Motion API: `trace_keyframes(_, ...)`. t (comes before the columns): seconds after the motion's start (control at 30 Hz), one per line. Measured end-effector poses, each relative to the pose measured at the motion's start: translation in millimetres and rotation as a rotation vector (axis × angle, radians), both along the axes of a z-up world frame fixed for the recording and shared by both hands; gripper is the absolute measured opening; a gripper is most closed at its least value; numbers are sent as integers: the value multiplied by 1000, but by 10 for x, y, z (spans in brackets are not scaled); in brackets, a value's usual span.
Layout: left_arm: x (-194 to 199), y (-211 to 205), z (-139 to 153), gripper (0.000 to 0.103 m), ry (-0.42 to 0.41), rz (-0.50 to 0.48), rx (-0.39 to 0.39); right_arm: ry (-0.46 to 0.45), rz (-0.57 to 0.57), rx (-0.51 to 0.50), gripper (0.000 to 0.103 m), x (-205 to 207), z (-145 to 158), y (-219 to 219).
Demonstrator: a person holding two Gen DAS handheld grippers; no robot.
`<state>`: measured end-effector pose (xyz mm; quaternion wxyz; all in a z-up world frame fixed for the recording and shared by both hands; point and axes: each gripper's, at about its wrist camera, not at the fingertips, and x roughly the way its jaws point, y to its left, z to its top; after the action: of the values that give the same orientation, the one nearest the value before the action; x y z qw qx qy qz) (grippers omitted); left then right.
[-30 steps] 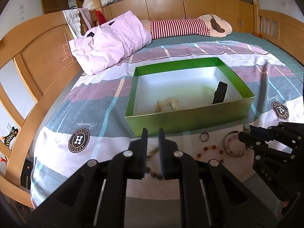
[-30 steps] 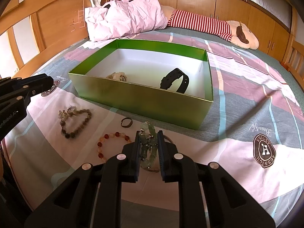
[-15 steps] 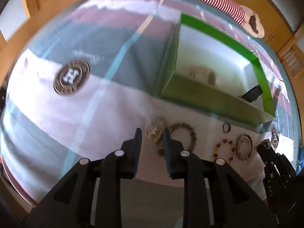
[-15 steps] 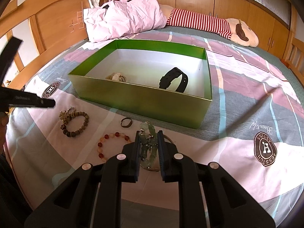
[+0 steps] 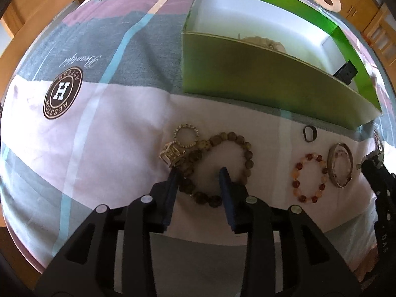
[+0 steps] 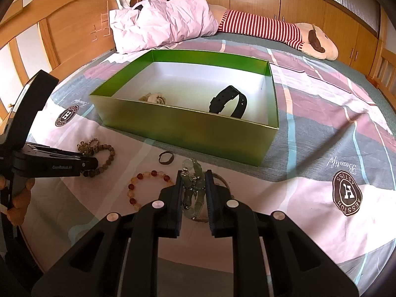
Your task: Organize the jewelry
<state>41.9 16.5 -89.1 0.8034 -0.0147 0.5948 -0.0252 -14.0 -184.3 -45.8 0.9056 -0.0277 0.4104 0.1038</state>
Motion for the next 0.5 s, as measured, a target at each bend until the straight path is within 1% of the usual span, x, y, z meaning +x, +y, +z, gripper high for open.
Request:
trace_keyframes(0.03, -10, -10, 2, 31, -4, 0, 10, 0, 0, 0, 17, 0, 1, -1)
trace_keyframes(0.07, -18, -20, 16, 17, -10, -3, 23, -1, 0, 1, 17, -2, 2, -2)
trace_keyframes(0.1, -11, -44, 37, 12, -11, -11, 16, -2, 0, 2, 17, -3, 6, -1)
trace_keyframes(0.17, -13, -47, 109, 12, -16, -22, -60, -6, -1, 4, 17, -7, 16, -5)
trace_keyframes(0.2, -32, -47, 182, 12, -35, -29, -105, -7, -2, 5, 17, -9, 21, -6)
trace_keyframes(0.23, -61, -67, 284, 12, -68, -50, -131, -10, -3, 6, 17, -12, 28, -10)
trace_keyframes(0.37, -174, -107, 629, 12, -189, -102, -201, -15, -8, 17, 17, -12, 60, -31)
trace_keyframes(0.5, -231, -61, 846, 12, -230, -104, -246, -35, -7, 36, 17, -25, 178, -44)
